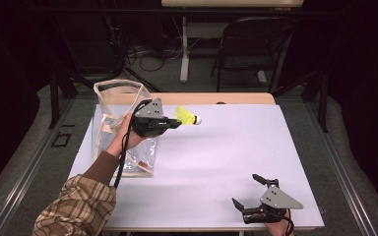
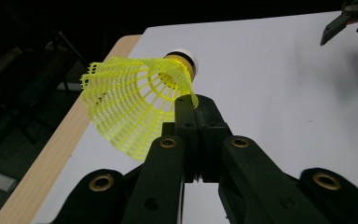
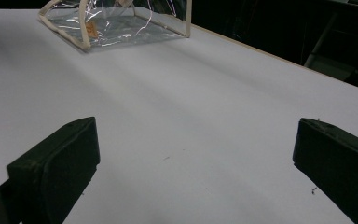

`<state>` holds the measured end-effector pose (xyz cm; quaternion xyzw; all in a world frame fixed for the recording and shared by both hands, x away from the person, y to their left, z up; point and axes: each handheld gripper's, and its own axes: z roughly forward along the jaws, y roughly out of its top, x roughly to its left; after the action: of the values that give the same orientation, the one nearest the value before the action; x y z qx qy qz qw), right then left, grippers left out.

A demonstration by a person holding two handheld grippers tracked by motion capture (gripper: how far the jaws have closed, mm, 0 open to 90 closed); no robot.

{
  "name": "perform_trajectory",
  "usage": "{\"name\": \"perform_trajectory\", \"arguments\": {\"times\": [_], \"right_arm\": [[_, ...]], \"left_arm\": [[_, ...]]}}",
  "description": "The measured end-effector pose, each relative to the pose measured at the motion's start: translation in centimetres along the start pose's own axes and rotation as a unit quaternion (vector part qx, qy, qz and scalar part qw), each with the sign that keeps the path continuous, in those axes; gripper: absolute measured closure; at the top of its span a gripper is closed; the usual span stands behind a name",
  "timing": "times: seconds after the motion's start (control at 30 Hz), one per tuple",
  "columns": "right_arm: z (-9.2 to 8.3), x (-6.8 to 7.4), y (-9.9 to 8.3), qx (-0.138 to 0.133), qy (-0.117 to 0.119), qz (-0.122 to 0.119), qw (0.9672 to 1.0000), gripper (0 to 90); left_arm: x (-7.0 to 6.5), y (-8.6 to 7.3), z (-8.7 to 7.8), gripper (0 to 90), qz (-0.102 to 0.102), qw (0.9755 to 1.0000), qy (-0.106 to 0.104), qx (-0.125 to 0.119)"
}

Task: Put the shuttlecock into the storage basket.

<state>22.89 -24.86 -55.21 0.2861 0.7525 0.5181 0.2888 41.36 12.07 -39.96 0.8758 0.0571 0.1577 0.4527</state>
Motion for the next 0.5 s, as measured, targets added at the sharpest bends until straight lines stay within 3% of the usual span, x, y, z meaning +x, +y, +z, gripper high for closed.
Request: {"name": "perform_trajectory", "arguments": {"times": [0.5], "right_arm": [[0.0, 0.0, 0.0, 0.002, 0.000, 0.000, 1.0000, 0.2]], "left_arm": [[1.2, 0.2, -0.9, 89.6, -0.005, 0.9998, 0.017, -0.001]]}}
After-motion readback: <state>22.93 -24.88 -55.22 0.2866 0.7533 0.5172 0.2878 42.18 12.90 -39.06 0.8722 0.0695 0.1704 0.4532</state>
